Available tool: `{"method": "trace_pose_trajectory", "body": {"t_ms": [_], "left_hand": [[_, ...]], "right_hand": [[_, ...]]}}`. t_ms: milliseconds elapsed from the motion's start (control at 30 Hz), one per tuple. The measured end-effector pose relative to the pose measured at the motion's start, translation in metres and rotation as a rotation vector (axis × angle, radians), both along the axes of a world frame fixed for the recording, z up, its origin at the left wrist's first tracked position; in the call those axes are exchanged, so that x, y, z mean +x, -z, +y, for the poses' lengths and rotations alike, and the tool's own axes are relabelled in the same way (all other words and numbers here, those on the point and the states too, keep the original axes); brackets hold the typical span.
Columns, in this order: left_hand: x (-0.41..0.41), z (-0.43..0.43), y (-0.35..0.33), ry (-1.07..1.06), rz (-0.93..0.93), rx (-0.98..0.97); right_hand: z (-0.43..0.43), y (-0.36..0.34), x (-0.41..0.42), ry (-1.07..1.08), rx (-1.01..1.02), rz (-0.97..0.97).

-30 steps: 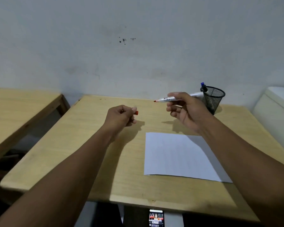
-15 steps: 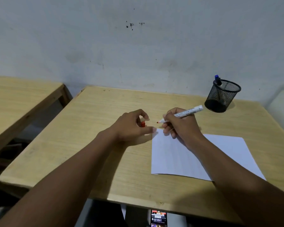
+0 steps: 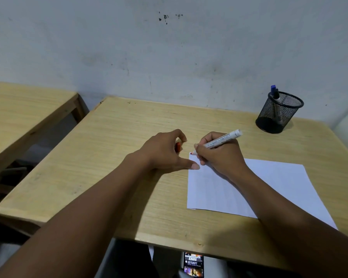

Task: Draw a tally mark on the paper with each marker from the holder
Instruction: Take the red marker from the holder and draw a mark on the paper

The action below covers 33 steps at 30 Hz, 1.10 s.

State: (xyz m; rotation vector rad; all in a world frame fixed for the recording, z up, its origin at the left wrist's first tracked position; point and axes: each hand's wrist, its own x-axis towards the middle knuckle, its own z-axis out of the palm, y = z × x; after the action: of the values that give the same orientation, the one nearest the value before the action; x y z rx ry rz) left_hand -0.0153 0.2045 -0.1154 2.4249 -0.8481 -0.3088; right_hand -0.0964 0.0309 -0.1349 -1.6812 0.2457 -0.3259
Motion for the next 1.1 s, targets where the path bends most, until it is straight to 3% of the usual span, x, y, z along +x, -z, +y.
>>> {"method": "trace_pose_trajectory", "body": {"t_ms": [267, 467, 567, 700, 800, 1100], "left_hand": [[0.002, -0.001, 0.002, -0.009, 0.010, -0.007], [0.014, 0.006, 0.001, -0.047, 0.156, -0.146], [0.021, 0.009, 0.001, -0.063, 0.177, -0.238], [0.017, -0.003, -0.018, -0.110, 0.361, -0.565], [0.017, -0.020, -0.033, -0.122, 0.540, -0.722], [0.011, -0.064, -0.043, -0.082, 0.782, -0.875]], "right_hand": [[0.001, -0.004, -0.001, -0.047, -0.010, 0.018], [-0.012, -0.021, 0.004, 0.138, 0.162, 0.071], [-0.027, -0.038, 0.005, 0.127, 0.248, 0.060], [-0.049, -0.070, 0.005, -0.023, 0.353, 0.106], [-0.058, -0.088, 0.004, -0.009, 0.420, 0.100], [-0.067, -0.099, -0.005, 0.024, 0.394, 0.035]]}}
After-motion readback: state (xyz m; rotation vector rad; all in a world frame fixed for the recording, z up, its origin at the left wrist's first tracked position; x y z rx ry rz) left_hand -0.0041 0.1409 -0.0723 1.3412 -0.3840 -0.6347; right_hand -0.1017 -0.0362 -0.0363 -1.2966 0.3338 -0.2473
